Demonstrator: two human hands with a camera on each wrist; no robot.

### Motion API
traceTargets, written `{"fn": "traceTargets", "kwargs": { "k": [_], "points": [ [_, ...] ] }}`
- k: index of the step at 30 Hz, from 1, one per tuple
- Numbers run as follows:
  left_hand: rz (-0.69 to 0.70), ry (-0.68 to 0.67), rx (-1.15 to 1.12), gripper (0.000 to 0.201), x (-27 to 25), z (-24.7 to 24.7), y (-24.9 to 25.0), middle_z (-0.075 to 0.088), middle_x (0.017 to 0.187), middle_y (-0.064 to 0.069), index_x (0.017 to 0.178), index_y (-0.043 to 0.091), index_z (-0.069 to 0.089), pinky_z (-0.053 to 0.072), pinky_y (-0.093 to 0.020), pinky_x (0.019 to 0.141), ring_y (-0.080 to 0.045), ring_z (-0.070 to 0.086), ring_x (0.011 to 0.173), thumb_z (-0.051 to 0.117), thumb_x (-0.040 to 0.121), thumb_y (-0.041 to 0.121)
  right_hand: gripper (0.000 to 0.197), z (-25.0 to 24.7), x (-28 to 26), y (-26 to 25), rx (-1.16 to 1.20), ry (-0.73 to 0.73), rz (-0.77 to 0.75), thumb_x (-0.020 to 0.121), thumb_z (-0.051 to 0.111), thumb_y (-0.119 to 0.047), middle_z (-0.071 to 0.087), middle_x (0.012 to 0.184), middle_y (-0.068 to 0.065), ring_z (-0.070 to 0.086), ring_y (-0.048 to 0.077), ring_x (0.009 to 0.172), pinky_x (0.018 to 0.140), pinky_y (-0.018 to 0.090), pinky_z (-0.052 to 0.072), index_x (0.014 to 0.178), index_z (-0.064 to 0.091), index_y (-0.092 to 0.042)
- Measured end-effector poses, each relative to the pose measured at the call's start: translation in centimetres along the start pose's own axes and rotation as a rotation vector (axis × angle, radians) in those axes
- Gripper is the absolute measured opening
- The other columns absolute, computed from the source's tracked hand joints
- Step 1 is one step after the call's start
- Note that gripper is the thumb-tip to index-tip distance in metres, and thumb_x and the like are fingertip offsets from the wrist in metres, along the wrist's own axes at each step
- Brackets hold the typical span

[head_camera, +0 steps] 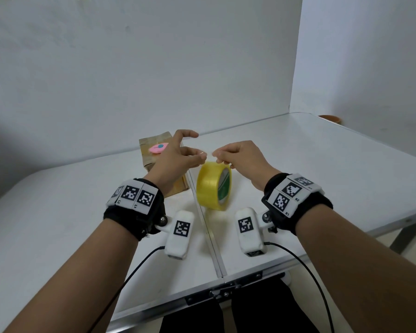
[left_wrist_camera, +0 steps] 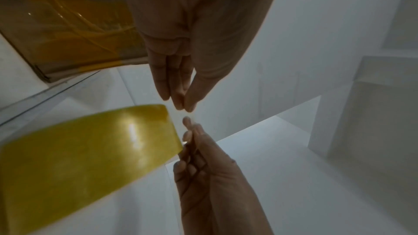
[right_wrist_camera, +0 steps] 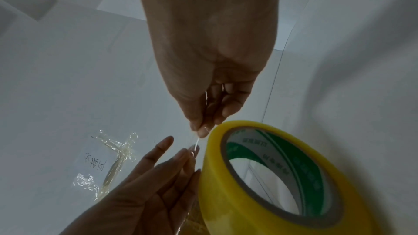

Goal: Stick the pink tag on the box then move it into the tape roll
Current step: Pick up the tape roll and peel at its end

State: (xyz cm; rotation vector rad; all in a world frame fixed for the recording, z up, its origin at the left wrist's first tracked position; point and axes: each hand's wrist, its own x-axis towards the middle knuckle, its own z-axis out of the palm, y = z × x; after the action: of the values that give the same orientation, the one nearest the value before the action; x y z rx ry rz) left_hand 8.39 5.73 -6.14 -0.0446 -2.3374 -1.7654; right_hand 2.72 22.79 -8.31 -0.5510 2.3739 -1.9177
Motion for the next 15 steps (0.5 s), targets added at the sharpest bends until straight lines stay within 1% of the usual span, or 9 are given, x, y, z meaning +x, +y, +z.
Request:
{"fn": "traceTargets", "kwargs": {
  "k": [2,4,6,8,9,11,12,13,15],
  "points": [
    [0.011,0.024,-0.024,0.035,-0.20,0.20,-0.30,0.072,0.099,-0.021,0.112,0.015,0.050,0.054,-0.037,0.093,-0.018,0.068,0.084,0.071,0.084,0.010,0.028,-0.03,-0.09,-0.16,0.007,-0.003,0.004,0.086,0.068,-0.019,0.072,0.084,0.004,0.061,0.010,0.076,0.069,0.020,0.046,0.113,0.067,-0.011],
    [0.021,0.045,-0.035,0.026,-0.29,0.35,-0.63,0.074,0.093,-0.017,0.102,0.013,0.049,0.054,-0.034,0.089,-0.018,0.069,0.082,0.069,0.086,0.009,0.034,-0.26,-0.23,-0.26,0.034,-0.007,0.007,0.086,0.068,-0.017,0.073,0.086,0.007,0.061,0.012,0.078,0.071,0.022,0.047,0.118,0.055,-0.015],
    [0.029,0.072,-0.030,0.021,-0.25,0.53,-0.80,0.074,0.085,-0.011,0.094,0.012,0.050,0.053,-0.033,0.085,-0.018,0.069,0.080,0.068,0.086,0.009,0.027,-0.30,-0.38,-0.33,0.032,-0.008,-0.014,0.086,0.067,-0.017,0.073,0.085,0.007,0.060,0.015,0.078,0.073,0.026,0.047,0.109,0.053,-0.015],
    [0.022,0.089,-0.016,0.016,-0.09,0.71,-0.82,0.071,0.082,-0.010,0.087,0.012,0.054,0.053,-0.034,0.086,-0.018,0.068,0.079,0.069,0.085,0.009,0.014,-0.17,-0.41,-0.26,-0.006,-0.007,-0.050,0.086,0.066,-0.018,0.073,0.079,0.004,0.060,0.015,0.078,0.075,0.030,0.047,0.094,0.055,-0.019],
    [0.011,0.082,-0.004,0.012,-0.03,0.78,-0.72,0.071,0.083,-0.010,0.087,0.011,0.058,0.053,-0.035,0.087,-0.017,0.067,0.079,0.070,0.085,0.009,0.010,-0.11,-0.37,-0.20,-0.029,-0.004,-0.064,0.086,0.066,-0.018,0.073,0.077,0.002,0.061,0.015,0.078,0.076,0.031,0.047,0.089,0.057,-0.020],
    [-0.007,0.047,0.033,0.008,0.03,0.82,-0.48,0.072,0.090,-0.011,0.093,0.010,0.067,0.052,-0.035,0.090,-0.015,0.066,0.085,0.070,0.085,0.011,0.003,-0.16,-0.33,-0.17,-0.051,-0.006,-0.073,0.086,0.065,-0.019,0.072,0.076,0.001,0.062,0.014,0.079,0.077,0.030,0.047,0.088,0.062,-0.020],
    [-0.011,0.028,0.058,0.010,0.05,0.79,-0.45,0.073,0.096,-0.010,0.095,0.010,0.070,0.052,-0.031,0.090,-0.012,0.066,0.087,0.070,0.085,0.013,0.003,-0.24,-0.32,-0.18,-0.054,-0.010,-0.072,0.086,0.065,-0.018,0.073,0.077,0.001,0.063,0.013,0.080,0.077,0.029,0.047,0.090,0.065,-0.018],
    [-0.012,0.017,0.092,0.013,0.09,0.78,-0.43,0.074,0.099,-0.005,0.098,0.012,0.073,0.053,-0.023,0.087,-0.007,0.066,0.088,0.070,0.086,0.014,0.006,-0.33,-0.33,-0.24,-0.057,-0.012,-0.070,0.086,0.065,-0.018,0.073,0.078,0.002,0.063,0.013,0.081,0.077,0.027,0.047,0.092,0.068,-0.017],
    [-0.008,0.014,0.179,0.018,0.13,0.80,-0.35,0.074,0.099,0.003,0.103,0.015,0.074,0.047,-0.004,0.074,0.004,0.064,0.087,0.070,0.086,0.015,0.011,-0.40,-0.34,-0.39,-0.070,-0.012,-0.073,0.087,0.065,-0.017,0.072,0.080,0.002,0.063,0.010,0.081,0.075,0.021,0.045,0.095,0.072,-0.014]
  ]
}}
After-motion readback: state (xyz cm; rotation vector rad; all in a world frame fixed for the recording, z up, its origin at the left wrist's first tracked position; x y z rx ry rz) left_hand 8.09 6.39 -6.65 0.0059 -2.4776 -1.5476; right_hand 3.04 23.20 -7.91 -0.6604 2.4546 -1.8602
